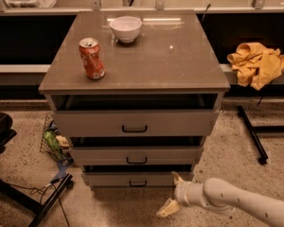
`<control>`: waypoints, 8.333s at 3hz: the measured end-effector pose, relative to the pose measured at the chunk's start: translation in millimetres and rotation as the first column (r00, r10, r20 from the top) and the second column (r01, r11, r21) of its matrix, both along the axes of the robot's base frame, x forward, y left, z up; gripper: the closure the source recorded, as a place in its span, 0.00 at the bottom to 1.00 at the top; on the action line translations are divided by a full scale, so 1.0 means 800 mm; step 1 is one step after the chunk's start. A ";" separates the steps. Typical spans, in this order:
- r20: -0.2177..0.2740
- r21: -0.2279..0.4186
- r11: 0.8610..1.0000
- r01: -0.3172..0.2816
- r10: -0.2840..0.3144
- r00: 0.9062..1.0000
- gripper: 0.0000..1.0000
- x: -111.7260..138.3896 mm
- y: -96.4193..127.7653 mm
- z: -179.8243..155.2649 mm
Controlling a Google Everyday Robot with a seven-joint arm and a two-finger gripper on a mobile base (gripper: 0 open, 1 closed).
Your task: Open bottom drawer
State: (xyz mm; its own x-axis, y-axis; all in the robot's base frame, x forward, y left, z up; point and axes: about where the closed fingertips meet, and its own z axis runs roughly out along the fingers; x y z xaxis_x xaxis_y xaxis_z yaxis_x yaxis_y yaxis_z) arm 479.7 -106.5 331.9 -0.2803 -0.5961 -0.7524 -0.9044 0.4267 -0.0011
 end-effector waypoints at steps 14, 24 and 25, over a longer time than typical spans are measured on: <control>-0.106 -0.097 0.994 0.043 -0.053 0.993 0.62 -0.003 -0.040 -0.117; 0.017 -0.108 0.992 -0.063 0.065 0.998 0.94 0.114 0.007 -0.166; 0.016 -0.107 0.992 -0.065 0.067 0.998 1.00 0.113 0.009 -0.166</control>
Offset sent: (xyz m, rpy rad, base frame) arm 0.0186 0.0109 -0.0397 0.0355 -0.0034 -0.0012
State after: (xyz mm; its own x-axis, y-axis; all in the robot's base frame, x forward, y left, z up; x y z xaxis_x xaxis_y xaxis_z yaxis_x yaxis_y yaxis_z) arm 570.1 -99.4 198.7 -0.2241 -0.6897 -0.6885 -0.9298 0.3630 -0.0610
